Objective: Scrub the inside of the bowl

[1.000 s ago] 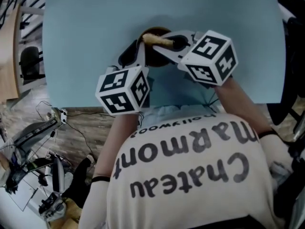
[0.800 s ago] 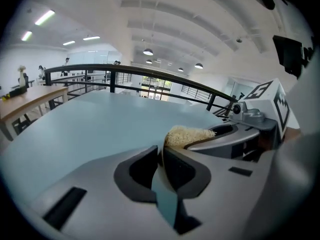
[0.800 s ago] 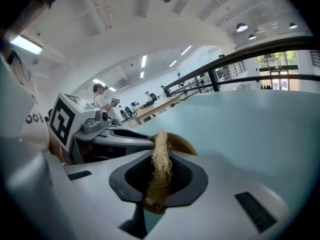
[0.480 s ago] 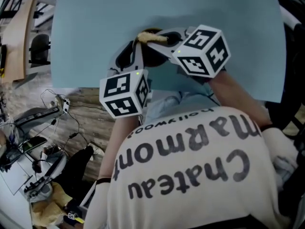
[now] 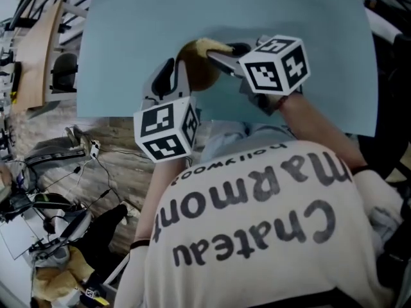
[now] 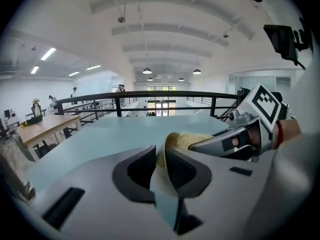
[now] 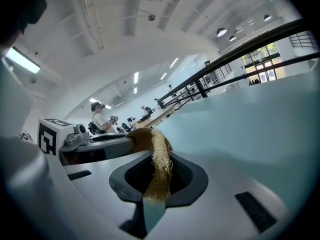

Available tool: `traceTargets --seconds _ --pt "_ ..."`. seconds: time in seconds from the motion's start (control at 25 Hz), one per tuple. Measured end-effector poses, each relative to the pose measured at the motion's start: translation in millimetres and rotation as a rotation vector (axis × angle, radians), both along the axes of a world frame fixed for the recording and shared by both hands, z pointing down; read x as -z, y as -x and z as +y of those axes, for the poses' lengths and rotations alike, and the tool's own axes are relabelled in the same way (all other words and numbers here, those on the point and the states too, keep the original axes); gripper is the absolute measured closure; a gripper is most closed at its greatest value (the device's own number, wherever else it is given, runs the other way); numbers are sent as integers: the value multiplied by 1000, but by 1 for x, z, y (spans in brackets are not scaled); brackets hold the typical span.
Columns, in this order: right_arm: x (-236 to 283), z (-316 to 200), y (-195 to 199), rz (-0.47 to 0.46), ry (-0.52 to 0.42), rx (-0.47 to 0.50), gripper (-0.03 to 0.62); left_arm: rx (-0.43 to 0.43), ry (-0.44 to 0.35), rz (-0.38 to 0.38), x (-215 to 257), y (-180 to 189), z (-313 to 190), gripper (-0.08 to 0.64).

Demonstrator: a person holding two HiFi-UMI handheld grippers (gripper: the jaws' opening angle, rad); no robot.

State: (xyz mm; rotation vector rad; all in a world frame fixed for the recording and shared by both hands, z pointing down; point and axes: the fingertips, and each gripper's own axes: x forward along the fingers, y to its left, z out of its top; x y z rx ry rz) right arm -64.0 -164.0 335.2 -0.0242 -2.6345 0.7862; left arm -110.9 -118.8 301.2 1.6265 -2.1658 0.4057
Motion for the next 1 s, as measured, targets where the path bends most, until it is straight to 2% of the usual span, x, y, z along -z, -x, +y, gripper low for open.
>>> traceTargets --seconds 0.32,0.52,0.76,1.0 --pt "28 13 3 -72 -59 57 531 -23 -56 -60 15 -11 -13 522" --pt "38 13 -7 -84 -90 42 531 -46 -55 -118 23 -23 -9 526" --pt "27 -4 -8 -83 -38 -22 531 -32 -46 -191 26 -18 -11 525" --pt "33 -5 -13 -78 8 -49 531 -19 -96 -211 49 -18 -4 515"
